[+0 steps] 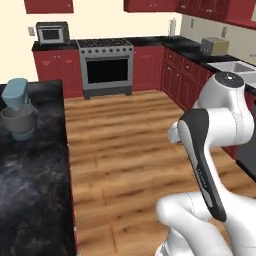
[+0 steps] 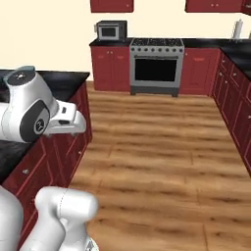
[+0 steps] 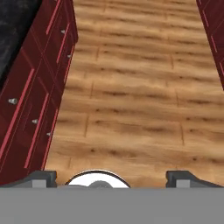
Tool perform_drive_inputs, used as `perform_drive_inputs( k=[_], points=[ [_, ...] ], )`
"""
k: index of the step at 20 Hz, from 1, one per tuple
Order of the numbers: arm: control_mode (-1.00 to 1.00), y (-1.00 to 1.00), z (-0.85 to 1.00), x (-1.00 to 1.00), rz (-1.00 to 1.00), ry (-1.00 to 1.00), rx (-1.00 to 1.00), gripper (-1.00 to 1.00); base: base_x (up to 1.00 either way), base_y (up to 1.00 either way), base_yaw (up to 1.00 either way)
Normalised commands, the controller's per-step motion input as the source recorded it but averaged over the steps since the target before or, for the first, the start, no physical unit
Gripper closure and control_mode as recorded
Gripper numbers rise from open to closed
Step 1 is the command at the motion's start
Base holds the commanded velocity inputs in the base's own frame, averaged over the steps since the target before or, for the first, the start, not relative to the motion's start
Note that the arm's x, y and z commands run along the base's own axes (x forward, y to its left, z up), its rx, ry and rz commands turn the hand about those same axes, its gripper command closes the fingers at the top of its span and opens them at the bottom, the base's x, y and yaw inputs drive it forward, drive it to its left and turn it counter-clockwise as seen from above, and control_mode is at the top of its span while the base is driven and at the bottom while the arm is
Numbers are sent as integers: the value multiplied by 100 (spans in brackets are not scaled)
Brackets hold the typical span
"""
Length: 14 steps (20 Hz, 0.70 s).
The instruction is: Navigate to the range hood.
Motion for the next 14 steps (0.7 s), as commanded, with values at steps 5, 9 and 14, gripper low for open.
perform_drive_inputs(
  k=[5, 9, 14],
  points=[
    [100, 0, 0, 0, 0, 0, 0, -100, 100, -39, 12],
    [100, 0, 0, 0, 0, 0, 0, -100, 100, -98, 19],
    [100, 0, 0, 0, 0, 0, 0, -100, 100, -99, 15]
  ],
)
